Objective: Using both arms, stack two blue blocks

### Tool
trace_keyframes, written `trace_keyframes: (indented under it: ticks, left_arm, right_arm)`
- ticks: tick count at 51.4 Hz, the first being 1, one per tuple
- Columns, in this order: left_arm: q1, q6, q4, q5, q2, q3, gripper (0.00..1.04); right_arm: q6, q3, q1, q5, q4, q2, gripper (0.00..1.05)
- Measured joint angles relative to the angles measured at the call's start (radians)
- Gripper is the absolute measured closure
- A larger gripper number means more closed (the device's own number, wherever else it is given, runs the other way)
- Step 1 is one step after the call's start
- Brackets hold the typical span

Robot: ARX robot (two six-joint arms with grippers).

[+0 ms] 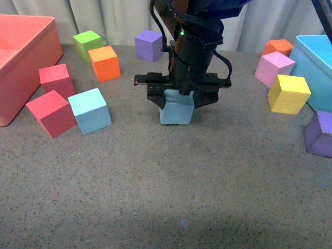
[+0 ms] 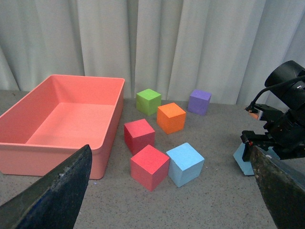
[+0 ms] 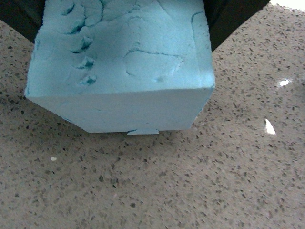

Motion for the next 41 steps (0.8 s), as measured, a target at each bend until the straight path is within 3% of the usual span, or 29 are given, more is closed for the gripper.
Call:
trace_keyframes:
  ticks: [3, 11, 18, 21, 23, 27, 30, 41]
  left_arm:
    - [0.000, 0.000, 0.000, 0.000, 0.000, 0.000, 0.07]
    - [0.000, 0.000, 0.000, 0.000, 0.000, 0.000, 0.07]
    - [0.000, 0.000, 0.000, 0.000, 0.000, 0.000, 0.07]
    - [0.000, 0.000, 0.000, 0.000, 0.000, 0.000, 0.07]
    - [0.000, 0.000, 0.000, 0.001, 0.000, 0.000, 0.07]
    - [0.000, 0.000, 0.000, 0.000, 0.000, 0.000, 0.07]
    - [0.000, 0.000, 0.000, 0.000, 0.000, 0.000, 0.07]
    - [0.000, 0.000, 0.000, 0.000, 0.000, 0.000, 0.07]
  right_arm:
    - [0.002, -0.018, 0.002, -0.007, 0.029, -0.016, 0.30]
    - [-0.009, -0.089, 0.003, -0.009, 0.095, -0.086, 0.09]
    - [-0.050, -0.224, 0.002, 0.052, 0.251, -0.240, 0.11]
    - [-0.159, -0.424, 0.000, 0.284, 0.620, -0.338, 0.22]
    - [-0.247, -0.598, -0.013, 0.386, 0.885, -0.411, 0.31]
    - [-0.327, -0.922, -0.069, 0.386, 1.404, -0.523, 0.49]
    - [-0.350, -1.095, -0.112, 0.357, 1.678, -0.600, 0.61]
    - [-0.370, -1.391, -0.206, 0.285, 1.814, -0.820, 0.95]
